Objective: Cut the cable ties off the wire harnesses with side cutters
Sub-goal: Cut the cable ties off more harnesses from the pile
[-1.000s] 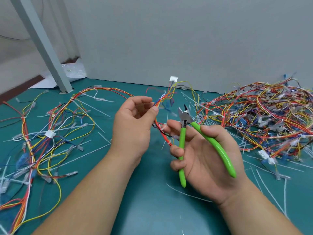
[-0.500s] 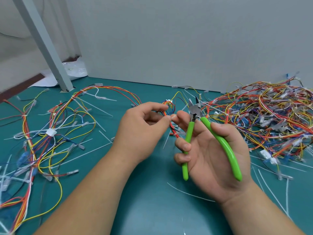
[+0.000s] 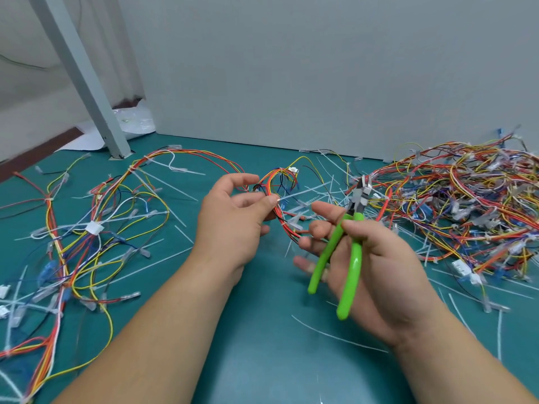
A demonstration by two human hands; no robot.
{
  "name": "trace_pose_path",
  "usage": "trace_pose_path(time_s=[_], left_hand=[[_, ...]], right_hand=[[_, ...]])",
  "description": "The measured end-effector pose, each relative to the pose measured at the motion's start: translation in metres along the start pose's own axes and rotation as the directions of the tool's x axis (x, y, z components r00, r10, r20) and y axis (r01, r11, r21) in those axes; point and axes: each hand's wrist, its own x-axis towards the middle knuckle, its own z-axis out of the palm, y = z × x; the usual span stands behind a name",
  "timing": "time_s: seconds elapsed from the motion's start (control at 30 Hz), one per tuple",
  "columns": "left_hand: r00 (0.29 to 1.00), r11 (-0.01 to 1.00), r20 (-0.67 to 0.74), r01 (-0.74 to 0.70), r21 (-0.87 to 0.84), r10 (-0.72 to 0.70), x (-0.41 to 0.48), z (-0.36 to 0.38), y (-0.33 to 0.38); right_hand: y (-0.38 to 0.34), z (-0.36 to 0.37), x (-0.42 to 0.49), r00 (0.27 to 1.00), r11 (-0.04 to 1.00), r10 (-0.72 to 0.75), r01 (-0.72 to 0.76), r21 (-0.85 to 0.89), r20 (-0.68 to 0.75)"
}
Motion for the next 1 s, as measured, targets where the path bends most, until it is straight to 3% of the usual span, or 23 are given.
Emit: trace_pose_path(time_s=[0.33, 0.43, 0.57, 0.67, 0.83, 0.93, 1.0], left_hand=[[0.994, 0.985, -0.032, 0.096, -0.140, -0.102, 0.005, 0.000, -0.002], [0.992, 0.977, -0.012, 0.118, -0.175, -0.122, 0.006, 0.000, -0.004], [0.988, 0.959, 0.015, 0.152, -0.240, -0.153, 0.007, 0.001, -0.004], [0.985, 0.945, 0.025, 0.170, -0.279, -0.170, 0.007, 0.002, -0.004], [0.980, 0.937, 0.051, 0.200, -0.286, -0.194, 0.006, 0.003, -0.003], [0.980, 0.941, 0.055, 0.201, -0.273, -0.193, 0.005, 0.004, -0.003], [0.981, 0.943, 0.048, 0.194, -0.271, -0.188, 0.005, 0.004, -0.003]], right_hand=[[-0.007, -0.001, -0.015, 0.943, 0.949, 0.280, -0.243, -0.202, 0.181], [-0.007, -0.001, -0.018, 0.946, 0.961, 0.235, -0.192, -0.197, 0.225], [-0.002, 0.007, -0.009, 0.995, 0.956, 0.092, -0.082, -0.281, 0.025], [-0.002, 0.009, -0.007, 0.992, 0.942, 0.120, -0.126, -0.311, -0.039], [-0.006, 0.006, -0.013, 0.952, 0.943, 0.299, -0.285, -0.173, 0.064], [-0.009, 0.004, -0.016, 0.950, 0.957, 0.275, -0.256, -0.135, 0.149], [-0.008, 0.006, -0.016, 0.962, 0.963, 0.239, -0.217, -0.162, 0.132]])
